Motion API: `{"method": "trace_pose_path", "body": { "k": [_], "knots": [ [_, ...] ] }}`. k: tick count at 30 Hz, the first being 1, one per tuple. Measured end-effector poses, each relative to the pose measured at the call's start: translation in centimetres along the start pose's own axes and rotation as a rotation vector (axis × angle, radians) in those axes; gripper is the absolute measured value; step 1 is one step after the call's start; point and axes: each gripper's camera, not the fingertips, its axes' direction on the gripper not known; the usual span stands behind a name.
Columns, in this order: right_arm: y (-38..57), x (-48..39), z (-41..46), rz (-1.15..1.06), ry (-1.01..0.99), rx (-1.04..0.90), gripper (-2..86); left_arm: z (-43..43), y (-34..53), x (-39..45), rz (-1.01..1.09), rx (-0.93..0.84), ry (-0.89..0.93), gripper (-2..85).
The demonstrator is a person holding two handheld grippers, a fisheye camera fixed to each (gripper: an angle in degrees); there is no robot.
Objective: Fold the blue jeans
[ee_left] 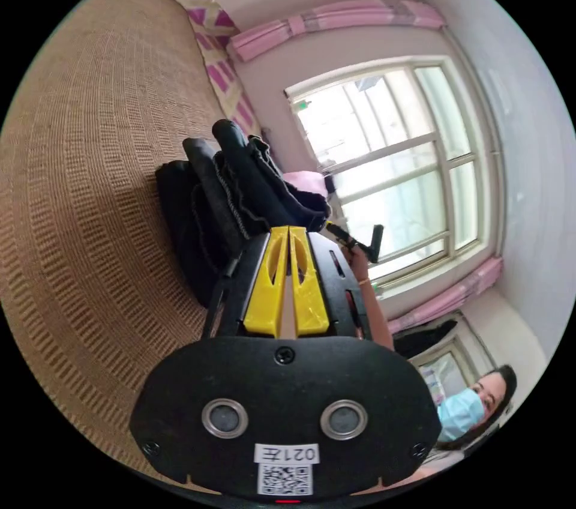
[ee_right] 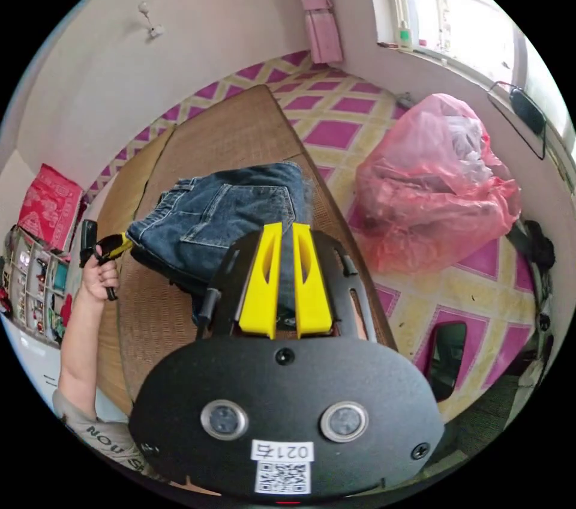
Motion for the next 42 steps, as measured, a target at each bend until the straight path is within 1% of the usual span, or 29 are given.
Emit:
{"method": "trace_pose_path", "body": {
  "k": [1, 2, 3, 5, 6, 7, 8, 9, 11, 12, 14, 18, 20, 22, 24, 26, 27, 28, 29, 30, 31, 32, 33, 35, 36, 38, 39, 41, 42],
  "knots": [
    [0.1, -0.6, -0.3, 0.007, 0.036, 0.043, 2.2, -1.2, 1.6, -1.2, 0.015, 0.021, 0.056, -0.4],
    [0.2, -2.0, -1.2, -0.014, 0.014, 0.115, 1.3, -2.4, 3.1, -1.3, 0.058, 0.01, 0.039, -0.6],
    [0.1, -3.3, -1.6, -0.053, -0.005, 0.143, 1.0, -3.0, 3.9, -1.2, 0.076, 0.0, 0.019, -0.7],
    [-0.1, -10.8, -2.7, -0.297, -0.052, 0.222, -0.1, -5.4, 7.6, -0.5, 0.122, -0.021, -0.018, -0.9],
    [-0.1, -13.0, -2.7, -0.348, -0.043, 0.232, -0.3, -6.0, 8.6, -0.4, 0.118, -0.026, -0.015, -0.9],
    [-0.1, -17.2, -2.3, -0.431, -0.034, 0.25, -0.6, -7.1, 10.6, -0.1, 0.111, -0.034, -0.004, -0.9],
    [-0.2, -21.2, -1.5, -0.497, -0.043, 0.252, -0.8, -8.4, 12.7, 0.6, 0.116, -0.043, 0.005, -0.9],
    [-0.3, -23.1, -1.0, -0.517, -0.048, 0.245, -0.8, -9.0, 13.8, 1.0, 0.117, -0.053, 0.003, -0.9],
    [-0.4, -29.6, 2.4, -0.576, -0.057, 0.165, -0.9, -12.4, 18.3, 3.7, 0.162, -0.105, -0.035, -0.9],
    [-0.3, -31.0, 3.7, -0.584, -0.015, 0.128, -0.9, -13.5, 19.5, 4.5, 0.175, -0.115, -0.054, -0.9],
    [1.3, -35.6, 5.9, -0.674, 0.115, 0.169, -0.9, -19.0, 24.5, 7.6, 0.213, -0.092, -0.103, -0.9],
    [-0.9, -38.6, 4.0, -0.593, 0.141, 0.18, -0.8, -28.7, 32.6, 11.6, 0.218, -0.027, -0.095, -0.9],
    [-2.9, -41.0, 0.5, -0.549, 0.209, 0.192, -0.8, -35.0, 38.5, 14.3, 0.22, 0.008, -0.125, -1.0],
    [-3.6, -44.2, -2.9, -0.572, 0.196, 0.246, -0.8, -39.6, 43.3, 16.1, 0.226, 0.034, -0.143, -1.0],
    [-3.6, -48.6, -6.2, -0.668, 0.09, 0.294, -0.7, -44.2, 48.2, 17.5, 0.231, 0.088, -0.161, -1.0],
    [-3.0, -56.4, -9.1, -0.77, -0.033, 0.306, -0.7, -50.2, 54.8, 18.8, 0.234, 0.191, -0.206, -0.9],
    [-2.8, -58.6, -9.4, -0.796, -0.056, 0.305, -0.7, -51.5, 56.3, 19.0, 0.235, 0.216, -0.223, -0.9],
    [-2.2, -63.2, -9.6, -0.853, -0.108, 0.288, -0.6, -53.9, 58.9, 19.4, 0.246, 0.258, -0.254, -0.9],
    [-1.8, -67.9, -9.3, -0.9, -0.181, 0.242, -0.6, -55.9, 61.1, 20.0, 0.271, 0.29, -0.274, -0.9],
    [-1.6, -70.3, -8.9, -0.92, -0.23, 0.207, -0.6, -56.6, 62.1, 20.5, 0.3, 0.301, -0.284, -0.9],
    [-1.4, -75.2, -7.9, -0.954, -0.339, 0.122, -0.6, -57.9, 63.7, 21.6, 0.354, 0.32, -0.297, -0.9],
    [-1.2, -80.2, -6.6, -0.973, -0.454, 0.019, -0.6, -59.3, 64.9, 22.6, 0.396, 0.352, -0.268, -0.9],
    [-1.1, -82.6, -5.9, -0.977, -0.514, -0.034, -0.6, -59.9, 65.4, 23.2, 0.426, 0.368, -0.241, -0.9],
    [-0.3, -92.4, -2.9, -0.981, -0.737, -0.224, -0.4, -62.2, 66.4, 26.1, 0.532, 0.396, -0.167, -1.0],
    [0.0, -94.8, -2.2, -0.982, -0.78, -0.265, -0.3, -62.7, 66.7, 26.9, 0.558, 0.404, -0.157, -1.0],
    [1.7, -104.6, -0.3, -1.028, -0.84, -0.367, 0.2, -64.5, 67.8, 29.5, 0.636, 0.437, -0.098, -1.0],
    [2.2, -107.0, 0.0, -1.053, -0.832, -0.378, 0.6, -65.0, 68.1, 30.2, 0.662, 0.443, -0.07, -1.0],
    [4.5, -115.9, 0.1, -1.163, -0.786, -0.381, 2.2, -67.2, 69.3, 32.7, 0.755, 0.481, 0.04, -1.0],
    [5.0, -118.0, -0.1, -1.195, -0.774, -0.381, 2.7, -67.9, 69.7, 33.3, 0.772, 0.498, 0.057, -1.0]
  ]
}}
